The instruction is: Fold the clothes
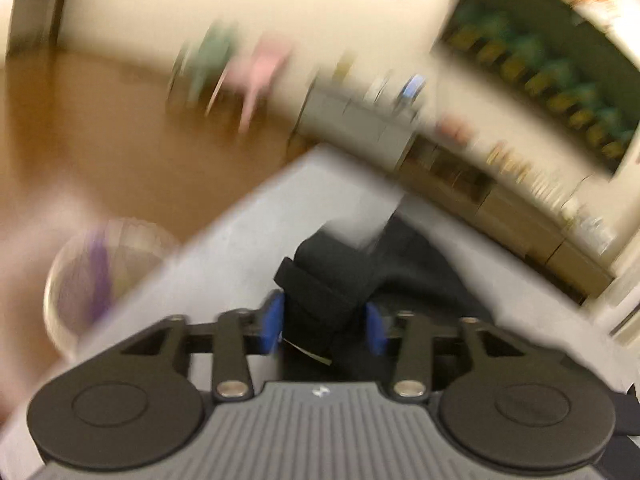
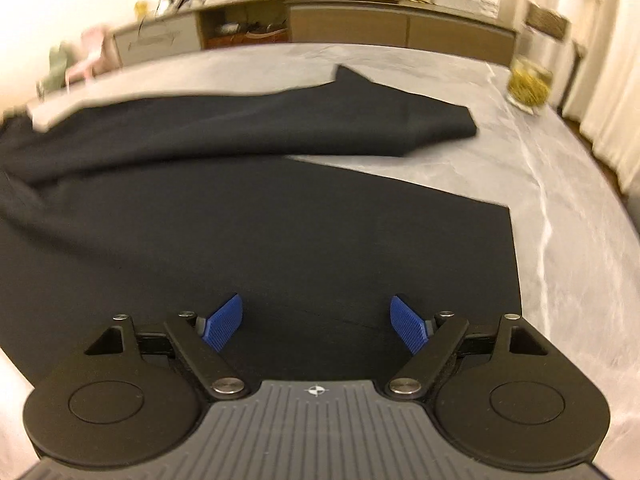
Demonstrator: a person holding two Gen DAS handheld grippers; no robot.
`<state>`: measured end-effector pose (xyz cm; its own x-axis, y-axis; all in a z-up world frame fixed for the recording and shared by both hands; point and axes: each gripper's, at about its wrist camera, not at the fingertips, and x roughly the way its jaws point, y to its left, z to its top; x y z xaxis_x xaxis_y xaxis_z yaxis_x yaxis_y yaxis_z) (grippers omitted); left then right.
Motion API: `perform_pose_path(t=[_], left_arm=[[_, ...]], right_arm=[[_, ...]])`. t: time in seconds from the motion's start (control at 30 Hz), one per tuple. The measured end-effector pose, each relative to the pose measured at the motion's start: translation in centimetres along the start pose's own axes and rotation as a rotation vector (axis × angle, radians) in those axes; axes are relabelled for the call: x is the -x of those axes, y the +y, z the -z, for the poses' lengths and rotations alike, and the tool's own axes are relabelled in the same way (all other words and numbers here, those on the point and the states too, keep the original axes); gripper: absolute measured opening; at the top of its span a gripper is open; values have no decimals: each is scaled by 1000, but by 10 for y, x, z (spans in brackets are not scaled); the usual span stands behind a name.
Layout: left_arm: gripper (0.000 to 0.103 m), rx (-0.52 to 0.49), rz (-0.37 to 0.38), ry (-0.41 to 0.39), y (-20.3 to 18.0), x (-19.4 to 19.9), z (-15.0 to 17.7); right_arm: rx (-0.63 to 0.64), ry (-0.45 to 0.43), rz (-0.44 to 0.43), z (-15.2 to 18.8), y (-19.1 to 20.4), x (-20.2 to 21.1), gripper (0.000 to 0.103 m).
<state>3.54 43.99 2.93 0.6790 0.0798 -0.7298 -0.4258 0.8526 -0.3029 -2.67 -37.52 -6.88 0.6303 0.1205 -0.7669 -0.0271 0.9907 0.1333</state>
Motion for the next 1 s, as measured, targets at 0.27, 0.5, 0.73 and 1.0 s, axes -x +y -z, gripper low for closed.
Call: perform_pose_path(t=[0.27,0.5,0.73,1.0], left_arm=[[87,-274,22,-54,-83,56,81],[86,-598,-68,-113,-163,54,158],[86,-700,16,-140,-183,73,201],[86,-897,122,-183,-212,109,260]], right_arm=[[-94,-331,-167,16,-64,77,85],[4,-485,-190,45,-90,99,86],[315,-394,-216,59,-43,88,86],[477,-369,-220,74,-14,95,86]])
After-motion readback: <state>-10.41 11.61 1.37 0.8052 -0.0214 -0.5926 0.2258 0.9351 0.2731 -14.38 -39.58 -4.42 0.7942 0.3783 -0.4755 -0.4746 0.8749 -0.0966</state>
